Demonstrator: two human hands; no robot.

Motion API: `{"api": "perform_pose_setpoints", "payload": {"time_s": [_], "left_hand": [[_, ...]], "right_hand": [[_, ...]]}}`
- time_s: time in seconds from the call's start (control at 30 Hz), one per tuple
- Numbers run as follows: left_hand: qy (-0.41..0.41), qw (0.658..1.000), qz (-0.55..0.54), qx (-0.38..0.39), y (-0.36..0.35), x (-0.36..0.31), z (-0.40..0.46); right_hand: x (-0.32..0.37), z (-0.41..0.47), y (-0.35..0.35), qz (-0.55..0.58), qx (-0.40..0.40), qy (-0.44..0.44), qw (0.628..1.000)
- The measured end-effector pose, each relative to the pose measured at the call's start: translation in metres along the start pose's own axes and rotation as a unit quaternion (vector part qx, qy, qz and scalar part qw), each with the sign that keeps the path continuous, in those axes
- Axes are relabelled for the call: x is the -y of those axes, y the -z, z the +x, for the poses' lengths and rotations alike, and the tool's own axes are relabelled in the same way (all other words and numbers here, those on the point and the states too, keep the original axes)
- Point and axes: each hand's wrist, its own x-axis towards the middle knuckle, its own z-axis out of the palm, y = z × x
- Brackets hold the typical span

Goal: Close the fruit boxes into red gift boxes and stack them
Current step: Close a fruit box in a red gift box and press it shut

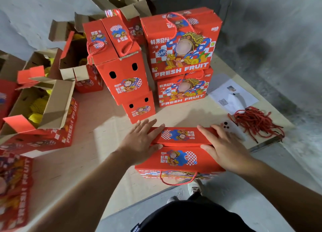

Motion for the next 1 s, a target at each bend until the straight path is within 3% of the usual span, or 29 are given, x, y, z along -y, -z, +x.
{"api": "perform_pose_setpoints", "payload": {"time_s": [0.17, 0.3, 0.43, 0.6, 0.73, 0.9, 1.0], "left_hand": [[-0.018, 0.997, 0.077, 0.016, 0.014, 0.002, 0.01], [0.002, 0.999, 0.04, 0.03, 0.017, 0.008, 0.016], [0.007, 1.0, -0.004, 0.006, -0.001, 0.001, 0.003], [0.021, 0.999, 0.029, 0.0, 0.0, -0.008, 0.002], [-0.053, 0.991, 0.121, 0.033, 0.016, -0.001, 0.009], [-0.077, 0.975, 0.207, 0.027, 0.025, 0.002, 0.026], [-0.046, 0.983, 0.175, -0.001, 0.007, -0.003, 0.012]], "right_hand": [[-0.003, 0.004, 0.011, -0.036, 0.007, 0.018, 0.999], [-0.004, 0.013, 0.016, -0.059, 0.027, 0.026, 0.998], [0.004, -0.007, -0.008, 0.043, 0.025, -0.023, 0.999], [0.006, -0.004, 0.004, -0.032, 0.06, -0.014, 0.998], [0.01, 0.016, 0.029, -0.148, 0.11, 0.024, 0.983], [0.018, 0.039, 0.033, -0.096, 0.038, 0.122, 0.987], [0.013, 0.026, 0.004, -0.102, -0.018, 0.125, 0.987]]}}
